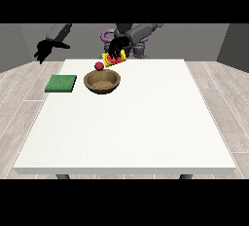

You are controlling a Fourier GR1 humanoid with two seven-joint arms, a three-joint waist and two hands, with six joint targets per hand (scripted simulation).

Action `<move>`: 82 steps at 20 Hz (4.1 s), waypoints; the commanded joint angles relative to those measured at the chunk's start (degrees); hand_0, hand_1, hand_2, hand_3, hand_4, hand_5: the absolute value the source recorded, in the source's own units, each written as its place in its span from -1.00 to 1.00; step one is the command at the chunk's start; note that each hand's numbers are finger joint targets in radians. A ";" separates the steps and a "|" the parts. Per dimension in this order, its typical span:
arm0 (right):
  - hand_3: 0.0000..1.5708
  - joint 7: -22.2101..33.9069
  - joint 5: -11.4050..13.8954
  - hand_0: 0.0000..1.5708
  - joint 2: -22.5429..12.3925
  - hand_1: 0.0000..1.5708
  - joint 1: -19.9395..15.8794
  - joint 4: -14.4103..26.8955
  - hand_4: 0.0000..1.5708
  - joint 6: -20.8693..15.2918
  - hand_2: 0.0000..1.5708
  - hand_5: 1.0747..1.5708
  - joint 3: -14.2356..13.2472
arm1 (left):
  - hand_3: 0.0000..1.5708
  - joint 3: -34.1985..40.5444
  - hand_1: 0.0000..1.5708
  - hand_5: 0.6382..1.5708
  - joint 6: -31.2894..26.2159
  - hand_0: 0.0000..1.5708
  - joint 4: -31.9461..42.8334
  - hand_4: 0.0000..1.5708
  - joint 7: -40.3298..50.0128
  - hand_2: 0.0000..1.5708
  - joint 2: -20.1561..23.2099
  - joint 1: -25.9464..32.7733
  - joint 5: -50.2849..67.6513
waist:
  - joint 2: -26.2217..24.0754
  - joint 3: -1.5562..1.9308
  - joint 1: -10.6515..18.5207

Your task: Pick the cup and pour the ball into the bowl, then pick the bowl and place it on the pad

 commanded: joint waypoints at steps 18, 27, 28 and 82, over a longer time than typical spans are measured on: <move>-0.67 -4.82 -1.20 -1.00 -3.77 -1.00 3.56 5.42 -1.00 3.37 -1.00 0.83 -2.28 | 1.00 -2.90 0.91 0.76 -22.21 0.91 -6.11 0.54 -9.82 1.00 0.68 -10.61 -15.24 | -0.87 0.02 4.78; -1.00 3.54 -3.66 -1.00 -1.67 -1.00 1.45 5.30 -0.39 1.24 -1.00 0.96 -3.00 | 1.00 17.17 -0.47 0.99 -6.06 -0.47 -13.98 0.27 -10.26 1.00 3.87 -2.10 3.45 | -0.24 -0.22 11.55; -1.00 3.37 -3.86 -1.00 -2.72 -1.00 0.71 5.68 -0.39 -0.22 -1.00 0.96 -3.92 | 1.00 17.98 -0.49 1.00 -4.73 -0.49 -15.83 0.27 -11.94 1.00 3.59 -0.91 5.75 | 1.33 -0.20 13.95; -1.00 3.53 -6.79 -1.00 15.34 -1.00 -9.55 6.75 -0.53 -13.16 -1.00 0.90 -0.95 | -1.00 39.40 -1.00 0.99 -14.18 -1.00 -21.94 -1.00 -35.63 -1.00 2.73 11.57 61.61 | 11.72 0.00 14.22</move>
